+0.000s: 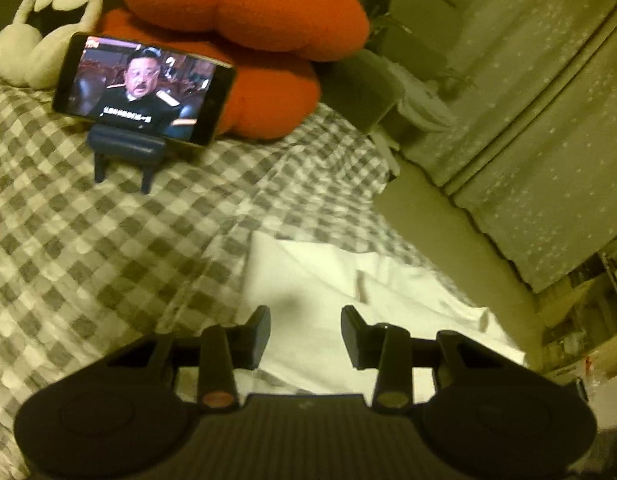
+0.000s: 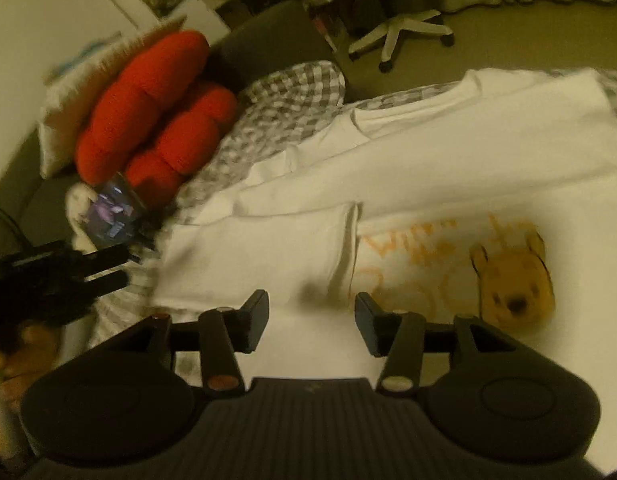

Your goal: Fold clothes

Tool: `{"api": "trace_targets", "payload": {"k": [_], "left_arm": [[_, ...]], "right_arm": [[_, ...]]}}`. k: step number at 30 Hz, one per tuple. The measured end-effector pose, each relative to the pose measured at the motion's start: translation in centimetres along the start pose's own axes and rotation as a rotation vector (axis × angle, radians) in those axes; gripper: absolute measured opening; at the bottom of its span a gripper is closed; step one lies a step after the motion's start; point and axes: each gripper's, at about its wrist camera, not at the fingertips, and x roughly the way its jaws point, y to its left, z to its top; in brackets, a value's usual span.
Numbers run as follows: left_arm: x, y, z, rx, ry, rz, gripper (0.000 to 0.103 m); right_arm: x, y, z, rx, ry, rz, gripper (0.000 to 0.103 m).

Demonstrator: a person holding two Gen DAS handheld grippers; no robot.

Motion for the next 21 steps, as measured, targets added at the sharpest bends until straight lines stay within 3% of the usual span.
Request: {"api": "trace_targets", "payload": {"k": [2, 3, 4, 7, 10, 17, 21], "left_arm": [[0.3, 0.5, 0.2, -0.017, 0.008, 0.010, 0.039], [0.4, 0.6, 0.3, -0.024, 0.012, 0.019, 0.039], [0.7, 0.5, 0.2, -0.022, 0.015, 0.025, 0.039], [1.3, -0.1, 0.0, -0.008, 0.036, 0.016, 0.039], [1.6, -1.0, -0.3, 0.023, 0.044, -0.012, 0.039], [1.7, -1.8, -0.3, 0.076, 0.002, 0.032, 0.039], [1.3, -2.3, -0.5, 0.098, -0.009, -0.005, 0.039]], "right_arm": [[1.0, 0.4, -0.1, -0.047, 0.004, -0.030, 0.051], [1.1, 0.7, -0.3, -0.071, -0.009, -0.036, 0.039], [1.2, 1.0, -0.4, -0.091, -0.011, -0.046, 0.020], [0.7, 1.3, -0.3, -0.130, -0.033, -0.063, 0.004], [-1.4, 2.1, 0.9, -0.179, -0.110, -0.048, 0.004], [-5.9, 5.4, 6.1, -0.286, -0.272, -0.042, 0.004], [-7.8, 6.9, 8.8, -0.292, -0.349, -0.037, 0.004]]}}
